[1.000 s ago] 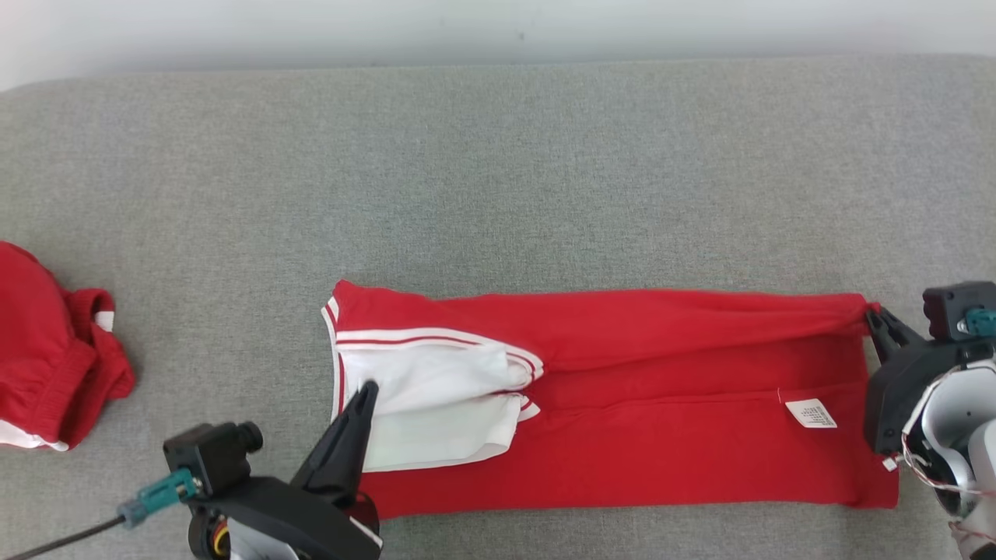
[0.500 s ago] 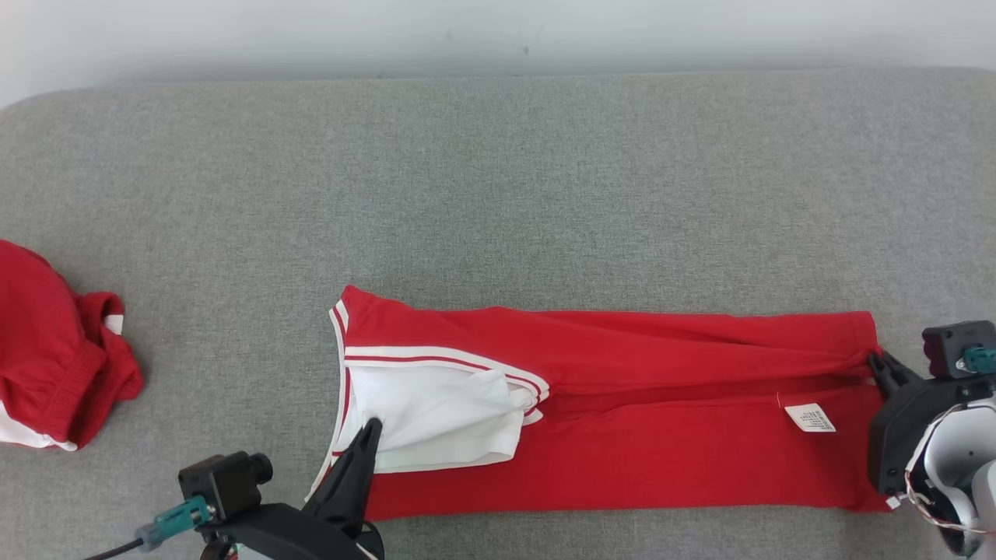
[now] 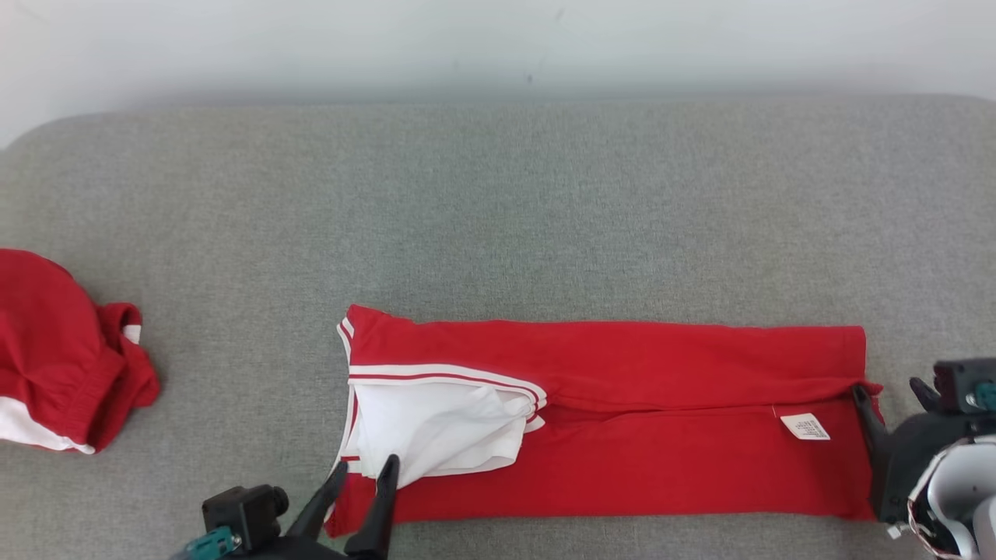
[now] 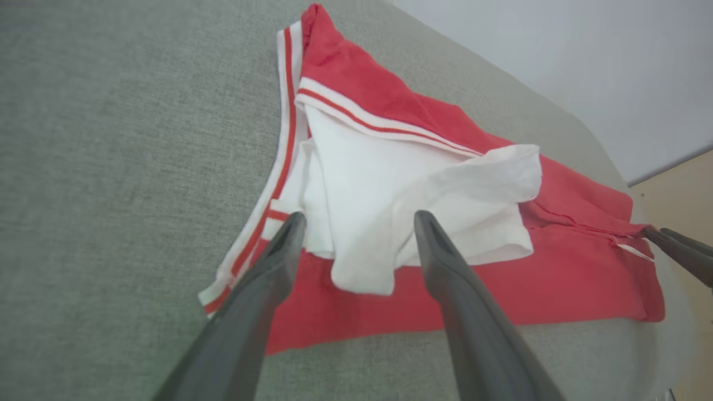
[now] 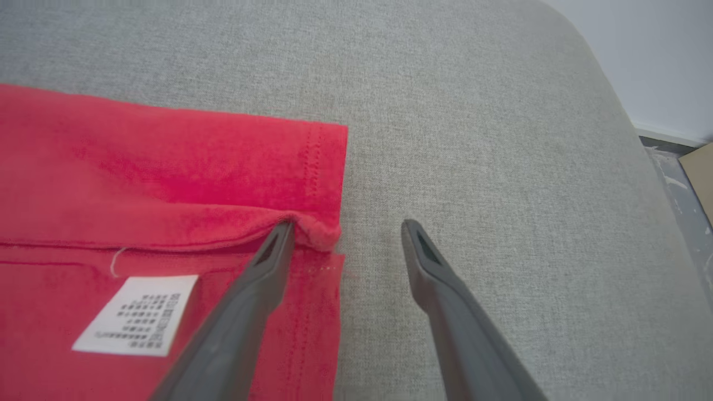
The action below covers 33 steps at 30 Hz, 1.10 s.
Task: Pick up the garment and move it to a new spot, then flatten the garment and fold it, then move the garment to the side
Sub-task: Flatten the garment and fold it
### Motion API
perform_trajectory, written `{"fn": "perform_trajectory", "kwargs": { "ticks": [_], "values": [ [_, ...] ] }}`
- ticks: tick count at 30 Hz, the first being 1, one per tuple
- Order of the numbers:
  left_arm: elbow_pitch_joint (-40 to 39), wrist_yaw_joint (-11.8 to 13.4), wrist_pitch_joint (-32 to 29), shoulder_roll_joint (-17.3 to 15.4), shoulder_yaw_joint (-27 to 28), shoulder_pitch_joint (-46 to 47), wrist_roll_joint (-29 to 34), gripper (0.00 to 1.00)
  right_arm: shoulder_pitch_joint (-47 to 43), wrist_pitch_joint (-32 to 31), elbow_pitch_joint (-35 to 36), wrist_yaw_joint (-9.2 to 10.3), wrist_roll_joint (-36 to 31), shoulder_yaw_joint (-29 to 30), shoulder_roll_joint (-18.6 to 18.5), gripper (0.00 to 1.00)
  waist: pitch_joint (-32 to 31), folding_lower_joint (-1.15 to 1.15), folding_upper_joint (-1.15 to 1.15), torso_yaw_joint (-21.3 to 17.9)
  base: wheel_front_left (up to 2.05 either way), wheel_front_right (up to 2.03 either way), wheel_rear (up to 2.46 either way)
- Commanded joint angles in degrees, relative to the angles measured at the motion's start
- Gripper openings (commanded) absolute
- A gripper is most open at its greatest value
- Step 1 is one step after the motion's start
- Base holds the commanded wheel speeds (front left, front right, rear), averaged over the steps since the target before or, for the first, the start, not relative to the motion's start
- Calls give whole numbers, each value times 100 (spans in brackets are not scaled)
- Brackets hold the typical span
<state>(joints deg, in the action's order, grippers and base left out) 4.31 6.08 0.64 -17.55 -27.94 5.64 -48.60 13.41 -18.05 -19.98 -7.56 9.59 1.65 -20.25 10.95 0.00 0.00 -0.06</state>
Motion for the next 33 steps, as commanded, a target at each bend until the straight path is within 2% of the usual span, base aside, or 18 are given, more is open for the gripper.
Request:
{"fn": "perform_trajectory", "kwargs": {
  "ticks": [1,6,11,13,16,18,19,25,33],
  "values": [
    [54,9,142,-52,5,-68,134,100,-148,76,57,15,26,120,80,100,-116,0,0,37,0,0,0],
    [207,-14,816,-118,34,-121,538,100,-532,305,325,15,123,584,384,100,-358,0,0,48,0,0,0],
    [398,117,1359,-130,130,-151,1080,100,-932,490,694,16,162,995,824,100,-593,0,0,45,0,0,0],
    [408,184,1446,-48,294,-204,1338,100,-1053,561,852,16,162,1108,1007,100,-677,0,0,39,0,0,0],
    [49,224,1455,198,872,-313,1864,100,-1183,680,1057,15,205,1307,1295,100,-786,0,0,36,0,0,0],
    [-209,120,1451,478,1418,-563,2371,100,-1221,761,1101,15,257,1450,1509,100,-860,0,0,16,0,0,0],
    [-209,120,1451,478,1418,-563,2371,100,-1221,761,1101,15,257,1450,1509,100,-860,0,0,16,0,0,0],
    [-452,-206,1453,960,2325,-937,3222,100,-1187,940,929,15,267,1557,1700,100,-938,0,0,4,0,0,0],
    [-295,-659,1454,1320,2935,-1199,3737,100,-1020,1105,632,15,295,1516,1736,100,-986,0,0,-58,0,0,0]
  ]
}}
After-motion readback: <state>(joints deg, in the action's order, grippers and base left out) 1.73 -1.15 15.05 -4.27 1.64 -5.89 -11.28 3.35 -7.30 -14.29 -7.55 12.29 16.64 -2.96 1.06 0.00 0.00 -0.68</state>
